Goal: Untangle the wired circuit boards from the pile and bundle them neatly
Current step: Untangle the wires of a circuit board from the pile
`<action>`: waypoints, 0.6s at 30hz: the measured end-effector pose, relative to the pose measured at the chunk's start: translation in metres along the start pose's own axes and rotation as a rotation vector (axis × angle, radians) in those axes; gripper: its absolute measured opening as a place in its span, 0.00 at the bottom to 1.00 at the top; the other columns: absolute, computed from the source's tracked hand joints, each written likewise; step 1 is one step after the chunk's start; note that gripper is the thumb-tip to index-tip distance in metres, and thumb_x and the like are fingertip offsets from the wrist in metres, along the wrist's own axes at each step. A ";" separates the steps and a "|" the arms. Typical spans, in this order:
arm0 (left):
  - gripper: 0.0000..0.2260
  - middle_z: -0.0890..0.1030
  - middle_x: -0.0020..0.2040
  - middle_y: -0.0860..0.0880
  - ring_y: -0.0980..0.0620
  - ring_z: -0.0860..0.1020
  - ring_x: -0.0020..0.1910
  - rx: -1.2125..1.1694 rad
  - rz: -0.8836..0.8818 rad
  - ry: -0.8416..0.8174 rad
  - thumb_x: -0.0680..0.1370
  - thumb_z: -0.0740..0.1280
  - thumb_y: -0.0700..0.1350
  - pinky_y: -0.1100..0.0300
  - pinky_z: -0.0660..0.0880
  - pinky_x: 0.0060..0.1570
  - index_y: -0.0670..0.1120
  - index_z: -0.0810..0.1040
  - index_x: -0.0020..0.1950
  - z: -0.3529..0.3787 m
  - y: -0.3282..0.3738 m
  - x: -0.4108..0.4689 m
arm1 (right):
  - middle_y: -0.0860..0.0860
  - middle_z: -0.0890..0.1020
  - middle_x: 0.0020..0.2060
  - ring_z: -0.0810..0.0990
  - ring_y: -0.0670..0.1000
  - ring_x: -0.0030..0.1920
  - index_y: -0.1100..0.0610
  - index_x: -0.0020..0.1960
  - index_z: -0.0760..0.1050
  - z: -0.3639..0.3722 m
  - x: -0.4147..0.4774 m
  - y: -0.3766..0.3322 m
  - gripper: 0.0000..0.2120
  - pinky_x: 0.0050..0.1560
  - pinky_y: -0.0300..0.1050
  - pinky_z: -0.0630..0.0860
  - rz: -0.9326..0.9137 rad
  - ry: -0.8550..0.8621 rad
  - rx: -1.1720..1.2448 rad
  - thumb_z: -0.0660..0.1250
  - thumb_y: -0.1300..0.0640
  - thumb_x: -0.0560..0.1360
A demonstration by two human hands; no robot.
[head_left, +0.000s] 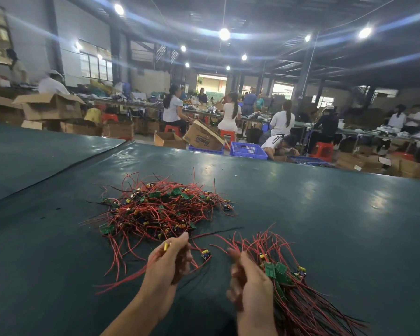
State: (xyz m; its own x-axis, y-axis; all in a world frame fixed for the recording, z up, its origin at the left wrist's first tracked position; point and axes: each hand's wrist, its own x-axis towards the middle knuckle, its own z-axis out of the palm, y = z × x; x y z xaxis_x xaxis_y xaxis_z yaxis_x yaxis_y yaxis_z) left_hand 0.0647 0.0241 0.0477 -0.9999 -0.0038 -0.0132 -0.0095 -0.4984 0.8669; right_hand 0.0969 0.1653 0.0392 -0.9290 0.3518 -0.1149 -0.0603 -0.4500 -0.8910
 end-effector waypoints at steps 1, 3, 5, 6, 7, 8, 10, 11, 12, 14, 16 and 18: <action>0.10 0.75 0.28 0.48 0.55 0.70 0.25 0.041 0.017 -0.007 0.72 0.70 0.45 0.62 0.66 0.29 0.46 0.77 0.31 0.003 -0.004 -0.003 | 0.47 0.74 0.24 0.65 0.44 0.20 0.54 0.40 0.86 0.006 -0.005 0.006 0.12 0.19 0.36 0.61 0.000 -0.026 -0.088 0.65 0.59 0.77; 0.11 0.76 0.29 0.44 0.51 0.72 0.29 0.108 0.040 -0.016 0.74 0.70 0.44 0.59 0.68 0.33 0.43 0.78 0.33 0.010 -0.011 -0.007 | 0.46 0.81 0.28 0.76 0.45 0.27 0.53 0.39 0.86 0.018 -0.014 0.016 0.15 0.26 0.34 0.70 -0.043 -0.099 -0.181 0.65 0.65 0.77; 0.10 0.75 0.30 0.41 0.48 0.72 0.32 0.147 0.039 -0.040 0.74 0.70 0.40 0.57 0.68 0.36 0.40 0.77 0.33 0.017 -0.016 -0.009 | 0.51 0.86 0.37 0.85 0.49 0.39 0.53 0.40 0.87 0.026 -0.021 0.019 0.16 0.37 0.34 0.78 -0.092 -0.113 -0.168 0.64 0.66 0.78; 0.11 0.74 0.29 0.41 0.48 0.71 0.31 0.172 0.043 -0.055 0.74 0.70 0.38 0.59 0.68 0.34 0.39 0.76 0.33 0.019 -0.018 -0.010 | 0.53 0.87 0.39 0.86 0.49 0.42 0.51 0.40 0.87 0.028 -0.023 0.017 0.16 0.40 0.35 0.79 -0.101 -0.092 -0.144 0.64 0.64 0.78; 0.12 0.73 0.28 0.41 0.49 0.71 0.29 0.202 0.055 -0.067 0.75 0.69 0.36 0.61 0.67 0.30 0.39 0.75 0.31 0.021 -0.019 -0.010 | 0.53 0.87 0.39 0.86 0.48 0.42 0.50 0.39 0.87 0.027 -0.023 0.014 0.15 0.40 0.36 0.80 -0.112 -0.068 -0.107 0.65 0.62 0.78; 0.13 0.73 0.27 0.42 0.51 0.70 0.26 0.229 0.071 -0.075 0.75 0.68 0.34 0.63 0.66 0.27 0.40 0.75 0.30 0.023 -0.020 -0.011 | 0.53 0.87 0.38 0.86 0.48 0.42 0.49 0.38 0.87 0.026 -0.022 0.012 0.15 0.39 0.35 0.79 -0.130 -0.052 -0.077 0.65 0.61 0.77; 0.15 0.73 0.25 0.45 0.54 0.71 0.23 0.265 0.103 -0.082 0.75 0.68 0.32 0.65 0.67 0.25 0.40 0.74 0.29 0.023 -0.020 -0.011 | 0.53 0.86 0.35 0.85 0.47 0.38 0.49 0.35 0.86 0.024 -0.020 0.009 0.16 0.38 0.35 0.79 -0.168 -0.055 -0.105 0.65 0.59 0.77; 0.16 0.73 0.24 0.46 0.55 0.71 0.22 0.276 0.114 -0.088 0.75 0.67 0.32 0.66 0.67 0.24 0.41 0.74 0.28 0.023 -0.020 -0.012 | 0.53 0.86 0.34 0.85 0.48 0.37 0.50 0.34 0.86 0.023 -0.020 0.009 0.16 0.38 0.36 0.79 -0.177 -0.051 -0.141 0.66 0.59 0.77; 0.17 0.72 0.23 0.47 0.55 0.70 0.21 0.290 0.123 -0.099 0.75 0.68 0.33 0.67 0.67 0.24 0.42 0.75 0.26 0.022 -0.020 -0.012 | 0.54 0.86 0.33 0.84 0.50 0.37 0.51 0.33 0.86 0.022 -0.018 0.010 0.17 0.40 0.39 0.80 -0.174 -0.033 -0.168 0.66 0.59 0.77; 0.18 0.72 0.21 0.46 0.55 0.69 0.19 0.320 0.126 -0.132 0.75 0.70 0.35 0.67 0.66 0.22 0.43 0.75 0.25 0.022 -0.020 -0.012 | 0.56 0.86 0.34 0.85 0.52 0.37 0.53 0.34 0.86 0.020 -0.015 0.010 0.17 0.42 0.45 0.81 -0.124 0.008 -0.158 0.65 0.57 0.78; 0.17 0.72 0.20 0.46 0.55 0.68 0.18 0.346 0.119 -0.159 0.75 0.70 0.35 0.67 0.66 0.22 0.42 0.74 0.26 0.022 -0.018 -0.013 | 0.56 0.85 0.33 0.85 0.53 0.34 0.55 0.34 0.86 0.018 -0.011 0.008 0.17 0.37 0.45 0.81 -0.058 0.056 -0.091 0.65 0.57 0.78; 0.16 0.72 0.20 0.47 0.54 0.69 0.18 0.353 0.115 -0.174 0.74 0.71 0.38 0.67 0.65 0.22 0.42 0.74 0.26 0.024 -0.016 -0.014 | 0.51 0.81 0.25 0.78 0.49 0.23 0.55 0.34 0.86 0.015 -0.006 0.003 0.17 0.25 0.39 0.74 -0.016 0.114 -0.039 0.65 0.57 0.78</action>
State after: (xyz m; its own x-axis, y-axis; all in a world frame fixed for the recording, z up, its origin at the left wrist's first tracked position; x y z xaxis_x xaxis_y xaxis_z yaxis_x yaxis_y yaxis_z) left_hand 0.0785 0.0535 0.0459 -0.9811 0.1196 0.1524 0.1302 -0.1752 0.9759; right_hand 0.0971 0.1497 0.0433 -0.8803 0.4509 -0.1476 -0.0587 -0.4123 -0.9091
